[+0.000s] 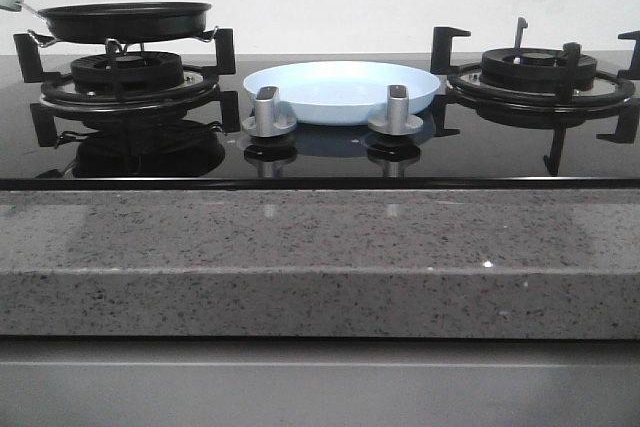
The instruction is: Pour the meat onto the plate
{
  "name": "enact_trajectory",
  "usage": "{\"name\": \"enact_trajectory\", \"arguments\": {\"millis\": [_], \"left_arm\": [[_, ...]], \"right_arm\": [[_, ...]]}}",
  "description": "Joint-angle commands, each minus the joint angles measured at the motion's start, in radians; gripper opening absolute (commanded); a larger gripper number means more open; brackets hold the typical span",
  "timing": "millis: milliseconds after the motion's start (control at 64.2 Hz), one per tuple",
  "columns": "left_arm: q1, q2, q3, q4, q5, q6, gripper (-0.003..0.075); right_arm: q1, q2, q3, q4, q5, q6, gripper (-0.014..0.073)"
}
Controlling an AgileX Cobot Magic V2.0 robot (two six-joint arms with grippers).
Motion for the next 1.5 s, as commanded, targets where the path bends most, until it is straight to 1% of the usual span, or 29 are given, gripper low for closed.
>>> {"name": "enact_trajectory", "arguments": {"millis": [0,78,125,249,374,483,576,623,654,685,732,748,779,810,857,872,919,966,1013,1059,1200,1309,1402,1480], "left_arm": [[0.003,0.015,-0.117,-0.013,-0.025,-0.005,-0.0020],[0.003,0.078,-0.228,-0.011,0.072,-0.005,-0.0020],[0.003,0.137,-0.281,-0.011,0.099,-0.005,-0.0020],[0.003,0.327,-0.429,-0.013,0.124,-0.005,-0.0020],[0.003,0.507,-0.532,-0.013,0.124,-0.005,-0.0020],[0.003,0.599,-0.584,-0.013,0.121,-0.005,-0.0020],[0.003,0.621,-0.591,-0.013,0.088,-0.005,-0.0020],[0.003,0.623,-0.591,-0.013,0.084,-0.005,-0.0015],[0.003,0.623,-0.591,-0.013,0.084,-0.005,-0.0004],[0.003,0.623,-0.591,-0.013,0.084,-0.005,0.0022],[0.003,0.623,-0.591,-0.013,0.084,-0.005,0.0083],[0.003,0.623,-0.591,-0.013,0.084,-0.005,0.0118],[0.003,0.623,-0.591,-0.013,0.081,-0.005,0.0172],[0.003,0.623,-0.591,-0.013,0.081,-0.005,0.0274],[0.003,0.623,-0.591,-0.013,0.084,-0.005,0.0387],[0.003,0.623,-0.591,-0.013,0.086,-0.005,0.0442],[0.003,0.623,-0.591,-0.013,0.085,-0.005,0.0554],[0.003,0.623,-0.591,-0.013,0.085,-0.005,0.0631],[0.003,0.623,-0.591,-0.013,0.085,-0.005,0.0664],[0.003,0.623,-0.591,-0.013,0.085,-0.005,0.0664],[0.003,0.623,-0.591,-0.013,0.085,-0.005,0.0629],[0.003,0.623,-0.591,-0.013,0.085,-0.005,0.0600],[0.003,0.623,-0.591,-0.013,0.085,-0.005,0.0579],[0.003,0.623,-0.591,-0.013,0.085,-0.005,0.0559]], "right_arm": [[-0.009,-0.003,-0.102,-0.011,-0.016,-0.007,-0.0069],[-0.009,0.040,-0.193,-0.011,0.076,-0.007,-0.0069],[-0.009,0.082,-0.244,-0.012,0.106,-0.007,-0.0069],[-0.009,0.225,-0.391,-0.012,0.102,-0.007,-0.0069],[-0.009,0.396,-0.509,-0.011,0.099,-0.007,-0.0069],[-0.009,0.517,-0.580,-0.011,0.088,-0.007,-0.0069],[-0.009,0.576,-0.600,-0.011,0.052,-0.007,-0.0062],[-0.009,0.587,-0.600,-0.011,0.026,-0.007,-0.0033],[-0.009,0.588,-0.600,-0.011,0.014,-0.007,0.0008],[-0.009,0.588,-0.600,-0.010,0.009,-0.007,0.0064],[-0.009,0.587,-0.600,-0.010,0.004,-0.007,0.0158],[-0.009,0.587,-0.600,-0.010,0.003,-0.007,0.0203],[-0.009,0.587,-0.600,-0.010,0.004,-0.007,0.0265],[-0.009,0.587,-0.600,-0.010,0.006,-0.007,0.0358],[-0.009,0.587,-0.600,-0.010,0.006,-0.007,0.0443],[-0.009,0.587,-0.600,-0.010,0.006,-0.007,0.0480],[-0.009,0.587,-0.600,-0.010,0.008,-0.007,0.0540],[-0.009,0.587,-0.600,-0.010,0.009,-0.007,0.0591],[-0.009,0.587,-0.600,-0.010,0.009,-0.007,0.0603],[-0.009,0.587,-0.600,-0.010,0.009,-0.007,0.0599],[-0.009,0.588,-0.600,-0.009,0.000,-0.007,0.0599],[-0.008,0.609,-0.608,0.031,-0.015,-0.007,0.0599],[-0.005,0.673,-0.651,0.055,0.016,-0.007,0.0599],[0.004,0.761,-0.727,0.055,0.054,-0.007,0.0599]]}}
